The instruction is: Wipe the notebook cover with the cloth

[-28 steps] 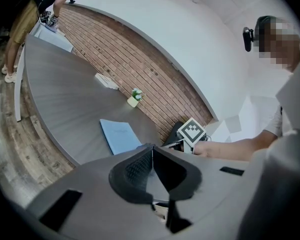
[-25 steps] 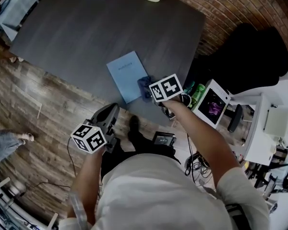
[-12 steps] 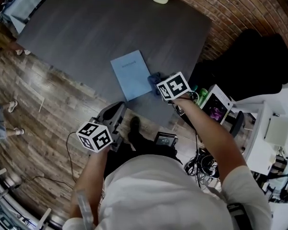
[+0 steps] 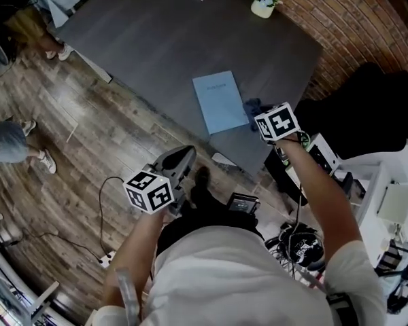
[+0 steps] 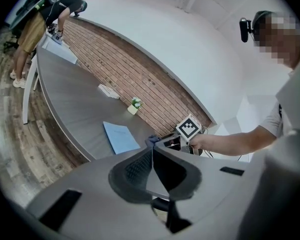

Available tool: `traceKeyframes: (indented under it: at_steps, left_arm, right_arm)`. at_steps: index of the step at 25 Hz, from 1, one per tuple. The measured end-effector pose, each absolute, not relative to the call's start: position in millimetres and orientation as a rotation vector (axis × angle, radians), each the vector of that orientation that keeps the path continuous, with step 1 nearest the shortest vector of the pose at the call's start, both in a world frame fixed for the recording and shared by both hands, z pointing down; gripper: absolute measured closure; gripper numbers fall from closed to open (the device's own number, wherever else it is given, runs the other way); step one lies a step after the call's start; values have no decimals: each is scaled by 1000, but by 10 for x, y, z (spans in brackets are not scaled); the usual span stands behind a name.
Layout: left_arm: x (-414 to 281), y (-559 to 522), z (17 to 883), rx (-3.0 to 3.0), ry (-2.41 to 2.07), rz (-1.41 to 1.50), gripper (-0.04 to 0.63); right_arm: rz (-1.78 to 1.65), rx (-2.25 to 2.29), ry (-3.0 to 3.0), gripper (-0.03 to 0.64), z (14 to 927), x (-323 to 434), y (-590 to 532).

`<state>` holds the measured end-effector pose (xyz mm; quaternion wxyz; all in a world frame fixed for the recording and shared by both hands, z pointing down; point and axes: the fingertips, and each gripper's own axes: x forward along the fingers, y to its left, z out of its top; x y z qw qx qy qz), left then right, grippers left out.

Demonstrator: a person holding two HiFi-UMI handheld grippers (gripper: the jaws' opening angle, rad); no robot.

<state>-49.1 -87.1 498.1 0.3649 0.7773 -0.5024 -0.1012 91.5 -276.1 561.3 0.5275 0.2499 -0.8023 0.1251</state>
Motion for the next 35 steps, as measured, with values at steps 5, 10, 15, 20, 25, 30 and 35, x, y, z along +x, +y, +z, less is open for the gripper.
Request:
traceKeyframes:
  at_steps: [5, 10, 15, 20, 25, 30, 35]
  left_arm:
    - [-647, -572, 4967, 1991, -1324, -287, 586]
    - [-669, -387, 4984, 1973, -1335, -327, 586]
    - [-636, -351, 5013, 1944, -1361, -367, 586]
    - [-584, -492, 5054, 1865, -1456, -453, 586]
    - [-496, -650, 5162, 1780, -1539, -525, 586]
    - [-336, -733, 5294, 1700, -1606, -578, 586]
    - [-253, -738, 5359, 1635, -1652, -618, 586]
  right_arm:
    - [223, 570, -1935, 511, 5471, 638, -2640]
    - [116, 514, -1942, 511, 5364, 348, -2542]
    - [-11, 417, -1929, 511, 5330, 41, -2557]
    - [-159, 270, -1889, 511, 5445, -276, -2779]
    - [-273, 145, -1886, 511, 5564, -666, -2987]
    - [-411, 23, -1902, 511, 5651, -1097, -3106]
    - [-497, -45, -1839, 511, 5769, -1280, -3122]
